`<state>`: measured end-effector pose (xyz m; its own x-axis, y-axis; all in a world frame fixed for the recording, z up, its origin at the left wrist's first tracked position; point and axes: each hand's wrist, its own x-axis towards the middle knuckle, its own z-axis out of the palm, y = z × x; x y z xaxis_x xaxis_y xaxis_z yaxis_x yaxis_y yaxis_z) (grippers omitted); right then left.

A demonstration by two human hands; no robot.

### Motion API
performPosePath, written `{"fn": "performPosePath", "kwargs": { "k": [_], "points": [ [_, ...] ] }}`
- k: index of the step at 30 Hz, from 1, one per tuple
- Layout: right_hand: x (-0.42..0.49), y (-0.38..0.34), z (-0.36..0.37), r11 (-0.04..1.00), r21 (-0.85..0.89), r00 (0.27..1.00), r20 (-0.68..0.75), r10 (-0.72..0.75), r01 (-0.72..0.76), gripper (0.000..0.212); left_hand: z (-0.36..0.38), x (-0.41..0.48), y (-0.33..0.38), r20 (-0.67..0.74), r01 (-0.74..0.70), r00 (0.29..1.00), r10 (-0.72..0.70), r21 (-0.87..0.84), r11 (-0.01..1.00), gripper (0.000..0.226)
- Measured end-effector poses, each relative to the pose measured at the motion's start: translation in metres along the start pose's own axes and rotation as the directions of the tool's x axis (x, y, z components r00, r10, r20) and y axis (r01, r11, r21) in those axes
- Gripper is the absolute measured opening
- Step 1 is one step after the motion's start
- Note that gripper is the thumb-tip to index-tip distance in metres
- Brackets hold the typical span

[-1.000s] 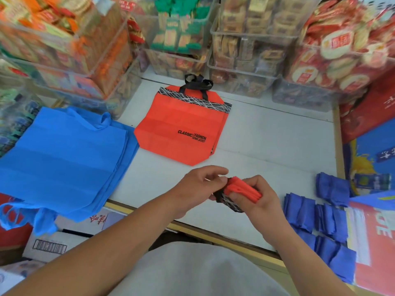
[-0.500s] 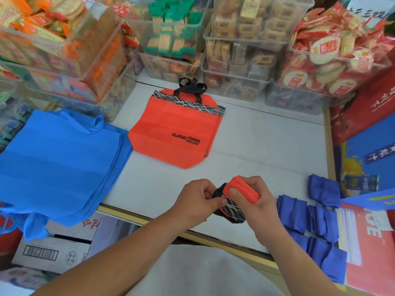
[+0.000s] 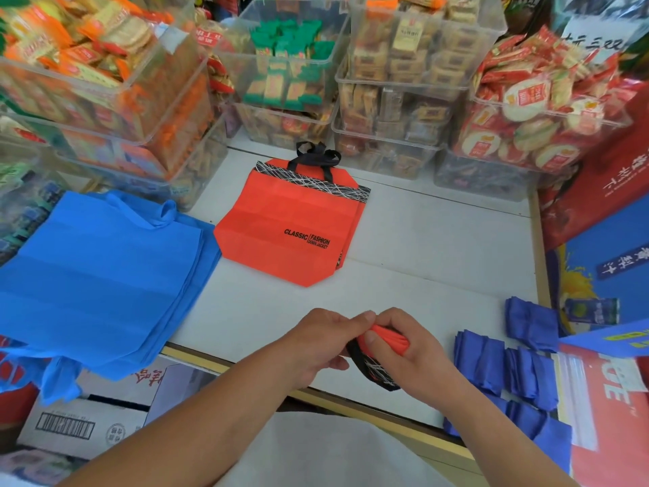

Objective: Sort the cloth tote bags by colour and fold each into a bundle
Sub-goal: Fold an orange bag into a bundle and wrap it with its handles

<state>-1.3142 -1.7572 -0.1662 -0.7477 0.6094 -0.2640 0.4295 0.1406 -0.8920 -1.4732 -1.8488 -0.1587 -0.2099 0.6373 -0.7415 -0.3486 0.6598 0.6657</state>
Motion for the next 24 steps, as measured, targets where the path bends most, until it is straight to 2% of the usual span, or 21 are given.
{"fn": "performPosePath", "kwargs": {
  "k": [3,7,9,13,17,20,22,24],
  "points": [
    [-0.004,-0.004,0.004,0.991,0.130,0.998,-0.064,0.027,-0.018,0.015,-0.003,-0.001,0.002,0.075,0.011,0.997,-0.004,-0.098,0.995,0.030],
    [-0.008,-0.007,0.011,0.981,0.192,0.988,-0.154,0.030,0.000,0.020,-0.003,0.002,0.003,0.015,-0.081,0.997,0.082,-0.073,0.994,0.019],
    [-0.008,-0.006,0.011,0.985,0.171,0.990,-0.139,0.029,-0.005,0.020,-0.005,0.004,0.002,-0.004,-0.097,0.995,0.097,-0.005,0.995,0.018],
    [-0.007,0.001,0.008,0.993,0.100,0.997,-0.053,0.062,-0.056,0.019,0.000,0.001,-0.001,-0.118,-0.140,0.977,0.178,0.274,0.951,0.017],
    [-0.009,0.005,0.005,0.998,0.053,0.997,-0.057,0.045,-0.042,0.020,0.014,-0.004,-0.006,-0.125,-0.295,0.897,0.424,0.545,0.785,0.015],
    [-0.010,0.004,0.001,0.999,0.028,0.998,-0.044,0.036,-0.035,0.026,0.015,-0.005,-0.009,-0.080,-0.357,0.866,0.494,0.594,0.721,0.015],
    [-0.012,0.005,0.002,0.991,0.098,0.991,-0.090,0.097,-0.088,0.030,0.012,-0.005,-0.008,-0.093,-0.358,0.859,0.504,0.595,0.720,0.016],
    [-0.014,0.004,0.006,0.949,0.283,0.965,-0.176,0.195,-0.140,0.030,0.009,-0.005,-0.008,-0.137,-0.357,0.835,0.532,0.603,0.714,0.019]
  ]
}}
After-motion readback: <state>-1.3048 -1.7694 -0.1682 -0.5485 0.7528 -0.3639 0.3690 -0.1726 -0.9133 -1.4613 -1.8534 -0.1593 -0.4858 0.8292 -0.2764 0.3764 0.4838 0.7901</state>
